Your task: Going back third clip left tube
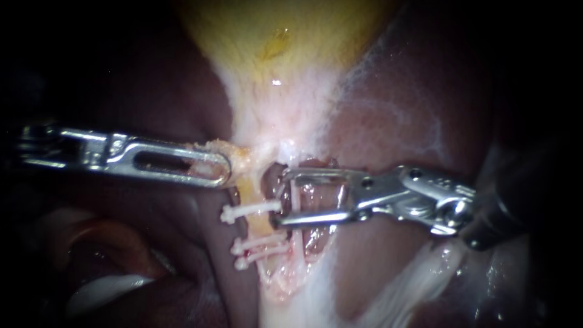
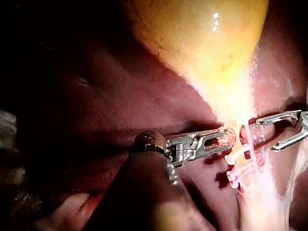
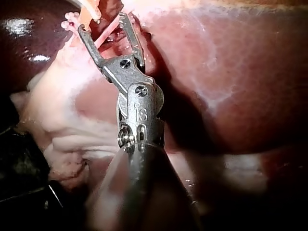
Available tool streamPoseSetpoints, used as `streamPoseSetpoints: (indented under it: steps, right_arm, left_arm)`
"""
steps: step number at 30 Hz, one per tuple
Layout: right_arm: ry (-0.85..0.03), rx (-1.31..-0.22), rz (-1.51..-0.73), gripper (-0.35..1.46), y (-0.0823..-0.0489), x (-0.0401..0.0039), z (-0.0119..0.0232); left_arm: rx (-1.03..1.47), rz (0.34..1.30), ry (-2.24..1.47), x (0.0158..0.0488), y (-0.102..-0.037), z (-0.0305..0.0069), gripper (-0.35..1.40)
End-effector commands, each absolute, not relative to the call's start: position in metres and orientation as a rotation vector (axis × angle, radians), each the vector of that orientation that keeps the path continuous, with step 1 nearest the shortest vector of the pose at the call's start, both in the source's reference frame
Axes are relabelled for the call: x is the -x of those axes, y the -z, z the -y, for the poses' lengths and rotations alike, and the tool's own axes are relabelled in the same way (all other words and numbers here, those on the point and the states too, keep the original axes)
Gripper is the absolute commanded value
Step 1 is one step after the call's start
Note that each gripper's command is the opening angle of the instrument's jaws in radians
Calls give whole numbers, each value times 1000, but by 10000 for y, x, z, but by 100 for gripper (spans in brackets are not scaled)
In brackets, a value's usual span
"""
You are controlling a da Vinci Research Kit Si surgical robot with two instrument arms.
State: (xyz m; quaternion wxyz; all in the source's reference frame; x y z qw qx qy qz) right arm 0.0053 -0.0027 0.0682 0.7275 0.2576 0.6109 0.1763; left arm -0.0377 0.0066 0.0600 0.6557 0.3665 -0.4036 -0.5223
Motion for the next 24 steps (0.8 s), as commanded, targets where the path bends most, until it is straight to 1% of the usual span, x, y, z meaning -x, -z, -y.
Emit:
streamPoseSetpoints:
  steps: [1, 6, 9, 16, 24]
  right_arm:
    - [-376, -562, -1350, 50, -681, -47, 26]
    - [-307, -527, -1362, 50, -676, -19, 26]
    - [-283, -516, -1360, 50, -676, -10, 25]
    - [-263, -503, -1358, 50, -670, 1, 15]
    - [-259, -504, -1356, 50, -666, 7, 12]
  left_arm:
    - [-831, 915, 1183, 377, -601, -66, -35]
    - [-831, 915, 1183, 376, -601, -66, -35]
    - [-831, 915, 1183, 376, -601, -66, -35]
    - [-830, 915, 1183, 377, -604, -67, -35]
    - [-820, 918, 1185, 392, -625, -70, -35]
